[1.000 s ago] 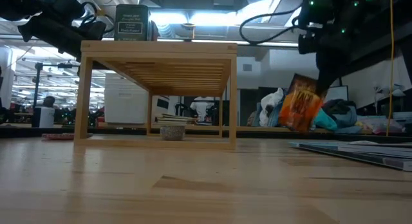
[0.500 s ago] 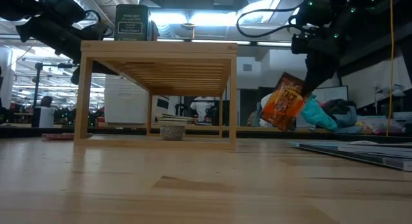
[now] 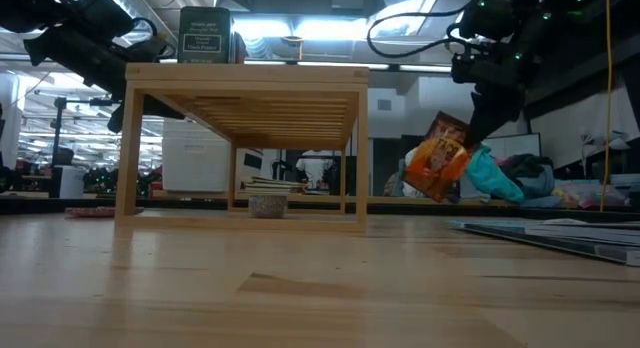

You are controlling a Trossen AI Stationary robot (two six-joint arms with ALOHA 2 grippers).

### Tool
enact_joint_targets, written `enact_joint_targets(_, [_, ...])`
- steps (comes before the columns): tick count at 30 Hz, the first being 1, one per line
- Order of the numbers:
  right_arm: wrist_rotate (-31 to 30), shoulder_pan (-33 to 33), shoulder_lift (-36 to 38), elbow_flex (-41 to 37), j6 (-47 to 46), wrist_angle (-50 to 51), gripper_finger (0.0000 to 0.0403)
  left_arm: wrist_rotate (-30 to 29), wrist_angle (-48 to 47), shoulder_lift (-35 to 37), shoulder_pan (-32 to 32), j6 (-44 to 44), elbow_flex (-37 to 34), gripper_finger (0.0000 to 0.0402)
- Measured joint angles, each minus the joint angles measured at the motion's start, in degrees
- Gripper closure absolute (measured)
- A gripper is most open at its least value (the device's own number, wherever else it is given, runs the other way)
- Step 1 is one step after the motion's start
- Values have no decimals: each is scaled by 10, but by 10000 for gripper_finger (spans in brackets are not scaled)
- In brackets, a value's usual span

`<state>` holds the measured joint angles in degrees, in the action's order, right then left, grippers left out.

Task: Shelf spices
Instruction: Remove the orange seasoning pack from the shelf

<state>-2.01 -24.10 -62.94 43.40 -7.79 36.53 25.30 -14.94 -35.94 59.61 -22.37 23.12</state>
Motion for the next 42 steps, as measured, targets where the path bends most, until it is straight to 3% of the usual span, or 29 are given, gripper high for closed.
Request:
enact_joint_targets(16, [5, 1, 0, 0, -56, 132, 403, 0, 0, 0, 0, -2, 0, 401])
enact_joint_targets(37, [12, 1, 0, 0, -55, 103, 402, 0, 1, 0, 0, 2, 0, 401])
enact_joint_targets(42, [17, 1, 0, 0, -55, 102, 386, 0, 1, 0, 0, 3, 0, 401])
